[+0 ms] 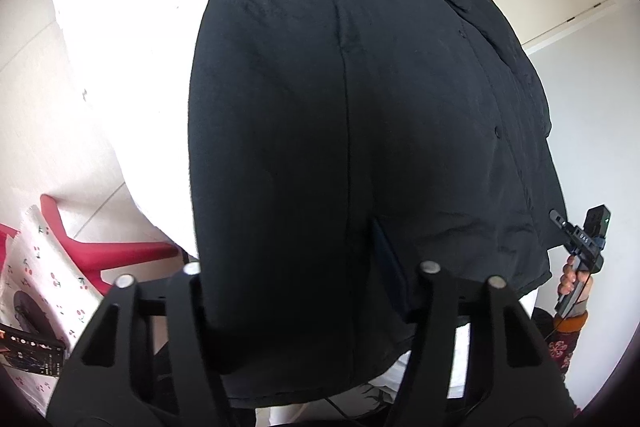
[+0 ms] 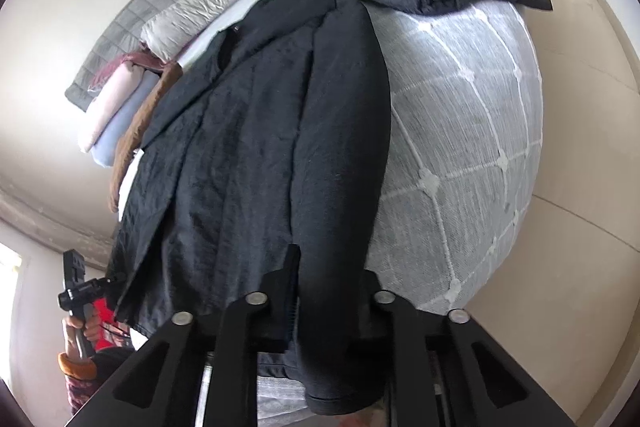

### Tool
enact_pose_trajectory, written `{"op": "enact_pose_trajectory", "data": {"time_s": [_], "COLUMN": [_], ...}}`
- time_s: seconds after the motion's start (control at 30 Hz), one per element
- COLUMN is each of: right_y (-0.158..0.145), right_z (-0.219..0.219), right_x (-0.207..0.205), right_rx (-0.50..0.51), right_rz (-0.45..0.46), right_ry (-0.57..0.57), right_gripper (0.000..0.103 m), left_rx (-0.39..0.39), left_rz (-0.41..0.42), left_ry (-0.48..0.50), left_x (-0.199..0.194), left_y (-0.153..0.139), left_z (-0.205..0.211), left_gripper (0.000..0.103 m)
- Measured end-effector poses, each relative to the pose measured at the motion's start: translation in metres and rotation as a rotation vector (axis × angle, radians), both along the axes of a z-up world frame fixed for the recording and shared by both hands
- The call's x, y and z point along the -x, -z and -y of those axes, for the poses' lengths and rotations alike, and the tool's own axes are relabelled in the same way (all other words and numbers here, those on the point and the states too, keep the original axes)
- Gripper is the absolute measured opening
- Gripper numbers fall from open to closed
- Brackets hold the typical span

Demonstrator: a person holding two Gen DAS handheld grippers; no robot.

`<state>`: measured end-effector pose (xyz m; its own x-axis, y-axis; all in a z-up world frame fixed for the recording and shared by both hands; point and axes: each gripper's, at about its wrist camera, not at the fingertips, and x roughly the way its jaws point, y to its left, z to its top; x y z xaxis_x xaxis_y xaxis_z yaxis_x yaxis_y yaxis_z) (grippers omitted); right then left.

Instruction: Fold large clothes

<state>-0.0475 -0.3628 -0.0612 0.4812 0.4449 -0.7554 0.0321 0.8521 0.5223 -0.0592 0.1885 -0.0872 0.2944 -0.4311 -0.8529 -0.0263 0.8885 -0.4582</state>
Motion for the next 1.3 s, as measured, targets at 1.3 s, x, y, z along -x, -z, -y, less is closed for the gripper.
{"op": "enact_pose_trajectory", "data": {"time_s": [1.3], "right_y": [-0.049], "right_z": [-0.050], "right_x": [-0.103], "right_rx": [-0.140], "right_rz": [0.283], "right_ry": [0.107], "right_gripper": [0.008], "left_rx": [0.237], "left_rz": [0.392], "left_ry": [-0.355], "left_x": [-0.085], "left_y": [-0.082], "left_z": [0.029], "left_gripper": [0.015]}}
